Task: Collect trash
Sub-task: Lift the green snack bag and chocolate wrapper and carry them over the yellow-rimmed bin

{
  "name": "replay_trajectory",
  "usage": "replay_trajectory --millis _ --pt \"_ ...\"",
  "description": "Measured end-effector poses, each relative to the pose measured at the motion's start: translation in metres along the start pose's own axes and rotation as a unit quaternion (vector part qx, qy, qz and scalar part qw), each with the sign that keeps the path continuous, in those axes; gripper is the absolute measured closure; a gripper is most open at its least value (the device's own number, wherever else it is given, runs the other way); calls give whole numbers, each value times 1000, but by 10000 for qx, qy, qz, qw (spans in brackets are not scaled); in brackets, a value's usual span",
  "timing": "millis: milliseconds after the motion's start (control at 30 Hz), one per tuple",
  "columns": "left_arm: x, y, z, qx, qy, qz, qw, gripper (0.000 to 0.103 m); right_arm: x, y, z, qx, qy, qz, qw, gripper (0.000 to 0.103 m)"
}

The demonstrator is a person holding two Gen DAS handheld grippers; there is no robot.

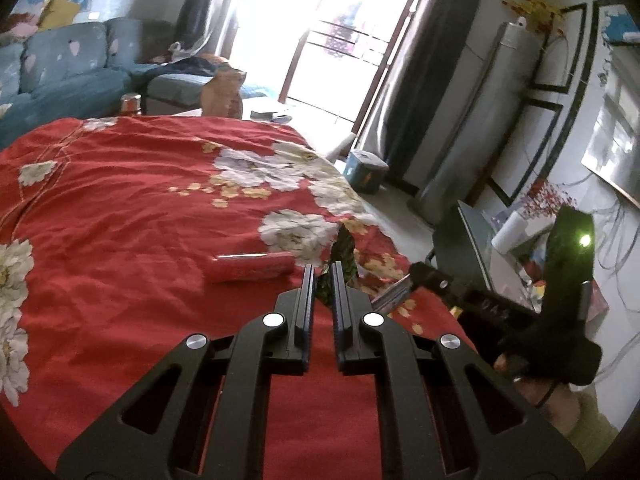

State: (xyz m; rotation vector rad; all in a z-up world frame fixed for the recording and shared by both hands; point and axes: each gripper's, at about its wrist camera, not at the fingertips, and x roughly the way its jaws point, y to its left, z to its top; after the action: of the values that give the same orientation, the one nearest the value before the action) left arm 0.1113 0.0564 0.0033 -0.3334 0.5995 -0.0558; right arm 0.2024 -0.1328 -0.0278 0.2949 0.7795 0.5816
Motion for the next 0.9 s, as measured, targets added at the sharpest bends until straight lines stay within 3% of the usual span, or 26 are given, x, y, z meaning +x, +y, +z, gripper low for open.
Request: replay_trajectory --millis 300,900 --pt "8 -44 -7 400 140 -321 9986 98 -49 -28 9 99 -535 -369 9978 93" --pt "27 -122 -34 1139 473 -854 9887 98 -119 -106 7 706 -1150 -1059 9852 94"
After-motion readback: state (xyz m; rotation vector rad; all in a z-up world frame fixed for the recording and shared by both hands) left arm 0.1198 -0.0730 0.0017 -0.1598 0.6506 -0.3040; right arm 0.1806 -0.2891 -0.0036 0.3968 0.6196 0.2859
